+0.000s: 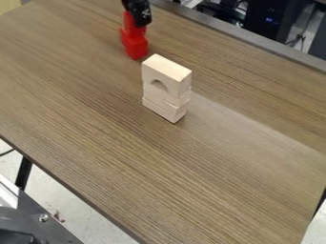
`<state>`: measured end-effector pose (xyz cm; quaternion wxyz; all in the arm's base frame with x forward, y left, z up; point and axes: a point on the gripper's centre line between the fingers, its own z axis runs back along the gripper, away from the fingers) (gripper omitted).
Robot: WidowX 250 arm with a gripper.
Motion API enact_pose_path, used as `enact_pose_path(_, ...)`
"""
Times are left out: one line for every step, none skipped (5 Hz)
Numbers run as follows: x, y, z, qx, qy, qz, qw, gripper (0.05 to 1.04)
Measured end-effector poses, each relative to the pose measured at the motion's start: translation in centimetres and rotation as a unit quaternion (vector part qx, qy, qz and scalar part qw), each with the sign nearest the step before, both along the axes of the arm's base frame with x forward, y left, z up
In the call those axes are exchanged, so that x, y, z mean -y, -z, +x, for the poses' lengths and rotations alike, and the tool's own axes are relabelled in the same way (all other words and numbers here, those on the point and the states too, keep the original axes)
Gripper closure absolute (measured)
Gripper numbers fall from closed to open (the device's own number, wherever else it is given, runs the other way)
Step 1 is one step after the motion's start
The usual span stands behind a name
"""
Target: Put the red cube on top of the 2 red cubes
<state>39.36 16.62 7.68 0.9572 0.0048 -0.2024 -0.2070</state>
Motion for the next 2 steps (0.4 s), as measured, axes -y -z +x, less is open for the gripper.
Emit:
enact_pose_path(-0.17, 0.12, -0.12, 0.002, -0.011, -0.004, 0.9999, 0.532)
enact_pose_path(-0.48, 0.14, -0.56, 0.002, -0.017, -0.008, 0.9998, 0.459)
